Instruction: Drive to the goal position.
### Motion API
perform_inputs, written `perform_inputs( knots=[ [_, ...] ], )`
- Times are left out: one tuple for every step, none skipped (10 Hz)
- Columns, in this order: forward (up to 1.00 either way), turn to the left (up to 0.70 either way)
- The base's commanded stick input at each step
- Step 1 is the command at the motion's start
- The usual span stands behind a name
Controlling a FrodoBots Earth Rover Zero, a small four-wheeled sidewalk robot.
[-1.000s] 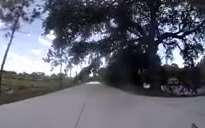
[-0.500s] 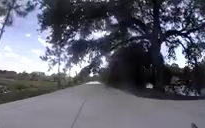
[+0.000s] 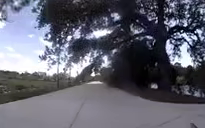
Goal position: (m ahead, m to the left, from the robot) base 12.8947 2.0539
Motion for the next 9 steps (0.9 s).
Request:
perform_inputs(
  knots=[
    [0.85,0.26],
    [0.85,0.10],
    [0.85,0.00],
    [0.85,0.00],
    [0.85,0.00],
    [0.85,0.00],
    [0.85,0.00],
    [0.85,0.00],
    [0.85,0.00]
  ],
)
